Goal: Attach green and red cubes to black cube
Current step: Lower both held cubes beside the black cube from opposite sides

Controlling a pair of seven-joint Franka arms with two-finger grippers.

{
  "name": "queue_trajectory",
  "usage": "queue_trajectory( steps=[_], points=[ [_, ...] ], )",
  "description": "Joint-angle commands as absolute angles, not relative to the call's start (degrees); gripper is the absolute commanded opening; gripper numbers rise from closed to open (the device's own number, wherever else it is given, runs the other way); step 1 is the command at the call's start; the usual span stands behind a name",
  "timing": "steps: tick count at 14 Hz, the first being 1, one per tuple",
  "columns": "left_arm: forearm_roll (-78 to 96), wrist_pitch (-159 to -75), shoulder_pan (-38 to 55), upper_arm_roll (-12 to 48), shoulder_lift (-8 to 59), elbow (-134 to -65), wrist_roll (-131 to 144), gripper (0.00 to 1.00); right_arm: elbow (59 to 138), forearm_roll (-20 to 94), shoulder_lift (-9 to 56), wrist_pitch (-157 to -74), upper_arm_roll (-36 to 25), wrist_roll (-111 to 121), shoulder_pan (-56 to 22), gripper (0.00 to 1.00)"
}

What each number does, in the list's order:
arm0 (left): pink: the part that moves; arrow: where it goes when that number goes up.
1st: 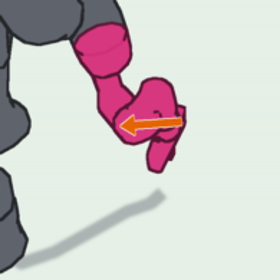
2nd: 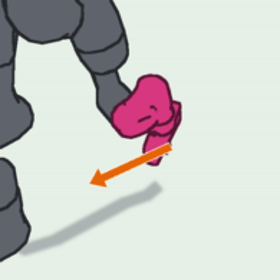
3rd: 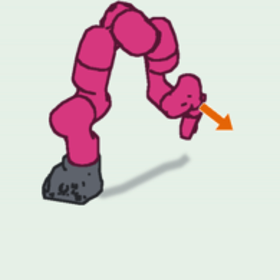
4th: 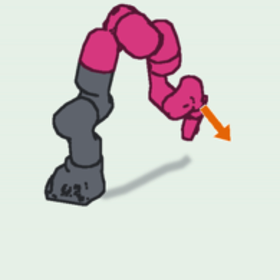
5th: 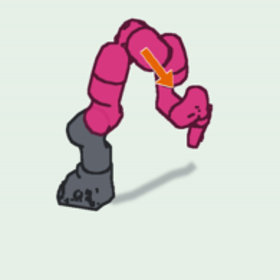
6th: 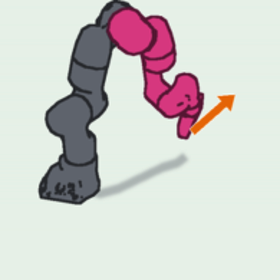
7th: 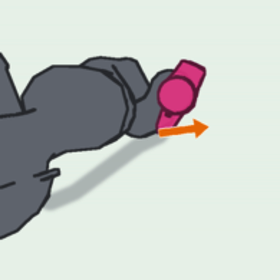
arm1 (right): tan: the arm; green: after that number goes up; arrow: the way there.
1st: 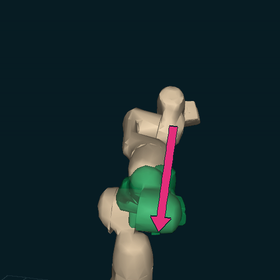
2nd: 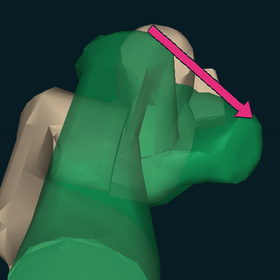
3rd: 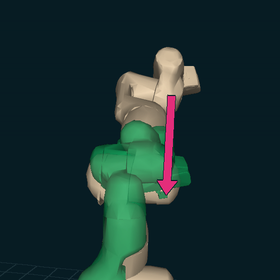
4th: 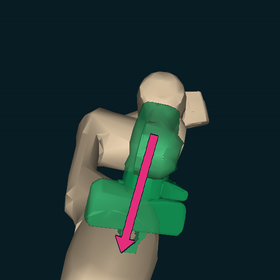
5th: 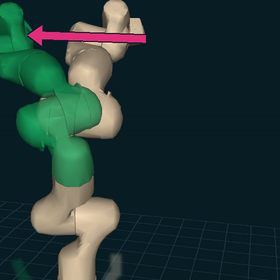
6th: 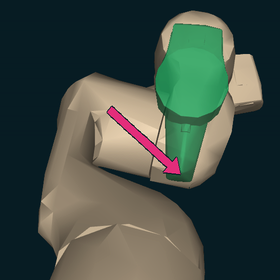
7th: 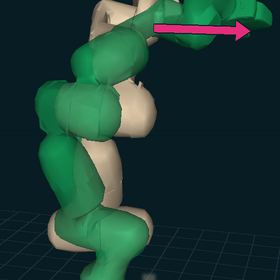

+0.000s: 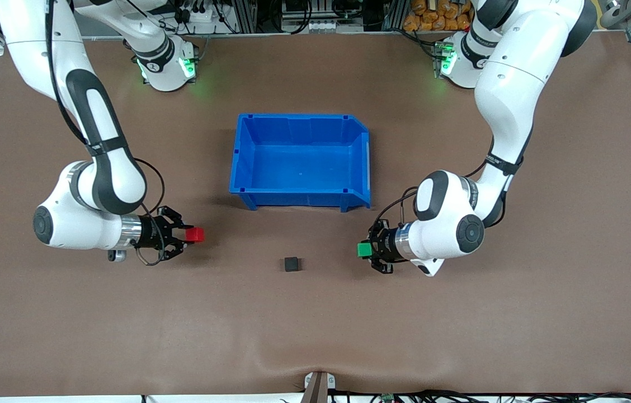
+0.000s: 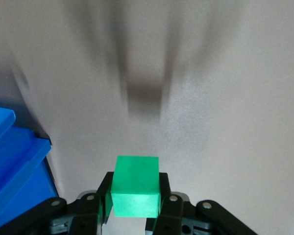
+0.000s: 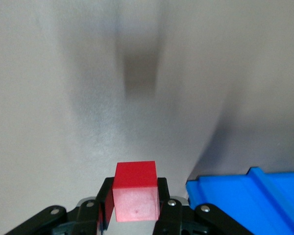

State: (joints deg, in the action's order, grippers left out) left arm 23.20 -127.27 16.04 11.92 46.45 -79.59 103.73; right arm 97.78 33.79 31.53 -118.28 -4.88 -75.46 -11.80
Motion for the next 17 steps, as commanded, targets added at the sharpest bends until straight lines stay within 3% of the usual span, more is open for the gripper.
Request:
queue_trajectory(
  steps=[1,13,17],
  points=[
    [24.26,-127.62,16.61,11.87,47.63,-77.44,104.94,0.18,95.98,35.16,32.87,-119.53,-5.27,-79.70,-13.62,0.00],
    [24.52,-135.25,20.12,11.87,50.53,-74.71,104.77,0.18,92.55,35.07,36.30,-124.80,-5.27,-90.70,-20.73,0.00],
    [24.43,-137.90,21.79,11.78,52.11,-73.57,104.15,0.18,92.46,34.89,37.52,-129.98,-5.27,-94.21,-23.64,0.00]
  ],
)
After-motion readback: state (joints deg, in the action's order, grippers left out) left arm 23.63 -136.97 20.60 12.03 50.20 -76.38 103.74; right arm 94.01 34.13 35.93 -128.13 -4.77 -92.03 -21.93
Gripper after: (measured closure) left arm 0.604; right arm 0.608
